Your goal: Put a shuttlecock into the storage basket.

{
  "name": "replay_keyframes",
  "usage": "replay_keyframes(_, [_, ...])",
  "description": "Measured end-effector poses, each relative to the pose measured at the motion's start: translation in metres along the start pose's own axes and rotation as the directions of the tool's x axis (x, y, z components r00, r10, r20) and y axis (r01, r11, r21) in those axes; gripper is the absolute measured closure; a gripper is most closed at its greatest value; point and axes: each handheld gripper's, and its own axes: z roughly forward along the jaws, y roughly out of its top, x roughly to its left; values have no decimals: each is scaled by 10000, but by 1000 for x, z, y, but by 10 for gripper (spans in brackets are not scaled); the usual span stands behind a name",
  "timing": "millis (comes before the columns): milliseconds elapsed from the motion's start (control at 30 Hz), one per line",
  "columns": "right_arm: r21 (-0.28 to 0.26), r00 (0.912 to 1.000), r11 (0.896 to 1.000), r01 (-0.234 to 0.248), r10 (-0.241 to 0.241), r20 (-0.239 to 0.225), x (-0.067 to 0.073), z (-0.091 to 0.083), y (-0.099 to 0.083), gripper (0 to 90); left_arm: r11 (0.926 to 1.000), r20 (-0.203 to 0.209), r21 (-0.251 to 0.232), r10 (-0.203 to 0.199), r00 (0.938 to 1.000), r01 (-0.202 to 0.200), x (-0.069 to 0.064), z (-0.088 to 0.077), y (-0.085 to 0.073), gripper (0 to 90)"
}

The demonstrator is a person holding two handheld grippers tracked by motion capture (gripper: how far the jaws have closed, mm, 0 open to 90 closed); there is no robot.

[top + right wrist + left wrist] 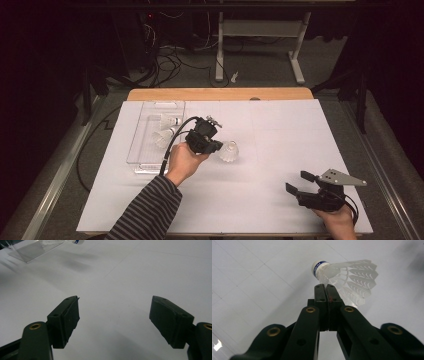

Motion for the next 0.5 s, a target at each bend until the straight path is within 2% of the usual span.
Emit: replay_keyframes(500, [-12, 10000, 10000, -6, 6, -9, 0, 0, 0, 245, 9999, 113, -96, 47, 9999, -46, -3, -10, 0, 897])
